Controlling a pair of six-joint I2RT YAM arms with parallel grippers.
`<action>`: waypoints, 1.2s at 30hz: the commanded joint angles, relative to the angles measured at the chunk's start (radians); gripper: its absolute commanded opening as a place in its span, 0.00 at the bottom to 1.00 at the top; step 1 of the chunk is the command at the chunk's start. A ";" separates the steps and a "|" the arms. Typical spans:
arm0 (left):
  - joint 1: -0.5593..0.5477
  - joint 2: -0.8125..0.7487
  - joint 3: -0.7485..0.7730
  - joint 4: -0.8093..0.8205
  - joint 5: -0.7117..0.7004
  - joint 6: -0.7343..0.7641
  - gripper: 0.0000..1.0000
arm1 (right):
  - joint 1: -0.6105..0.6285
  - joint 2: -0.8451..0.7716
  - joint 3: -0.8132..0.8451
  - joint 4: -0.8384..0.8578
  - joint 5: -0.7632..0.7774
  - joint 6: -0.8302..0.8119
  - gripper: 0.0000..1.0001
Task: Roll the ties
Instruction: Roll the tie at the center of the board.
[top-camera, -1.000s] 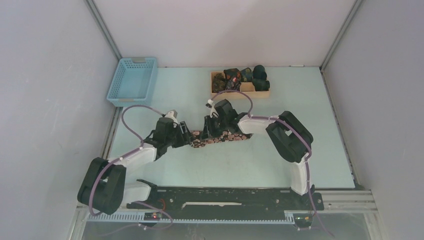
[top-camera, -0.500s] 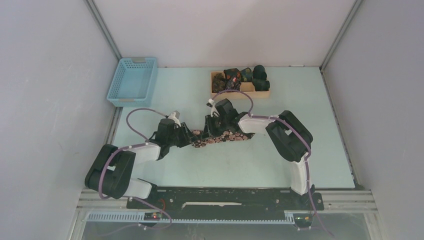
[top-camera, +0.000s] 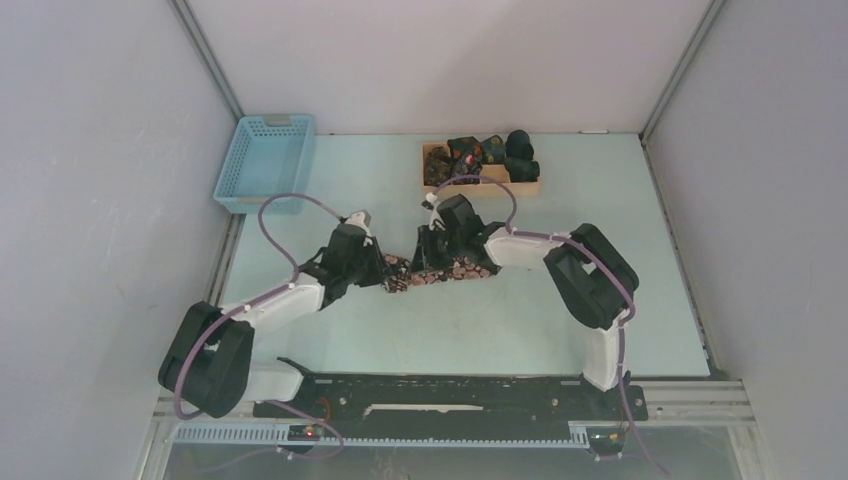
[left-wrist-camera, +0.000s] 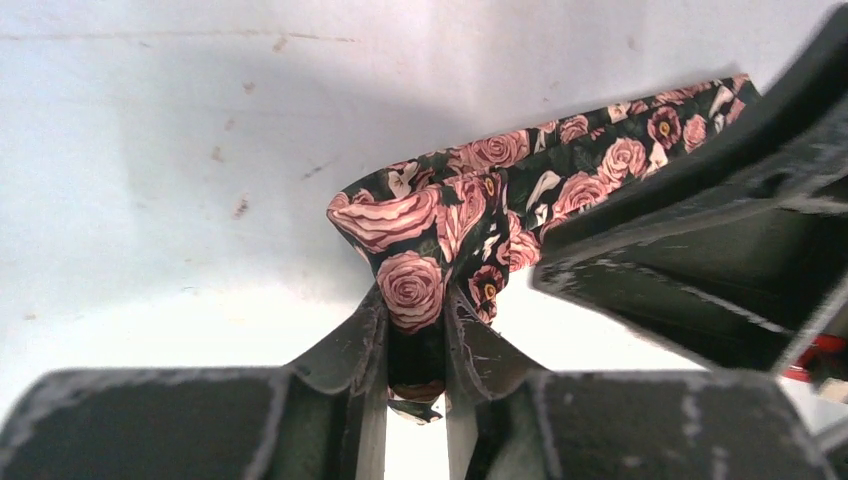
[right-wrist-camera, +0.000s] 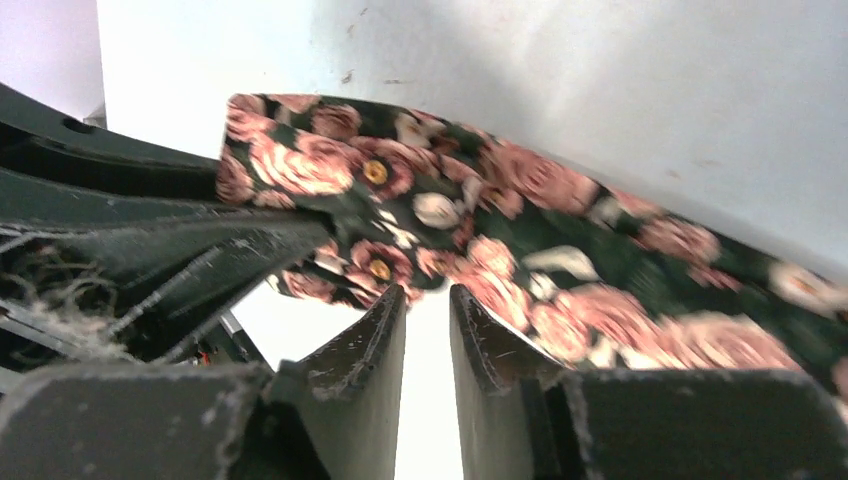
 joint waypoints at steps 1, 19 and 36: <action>-0.037 -0.012 0.108 -0.205 -0.184 0.099 0.21 | -0.042 -0.118 -0.048 -0.028 0.107 0.000 0.26; -0.251 0.326 0.541 -0.655 -0.774 0.231 0.20 | -0.154 -0.168 -0.115 -0.064 0.178 0.045 0.26; -0.372 0.609 0.755 -0.765 -0.877 0.214 0.20 | -0.248 -0.224 -0.171 -0.076 0.219 0.074 0.26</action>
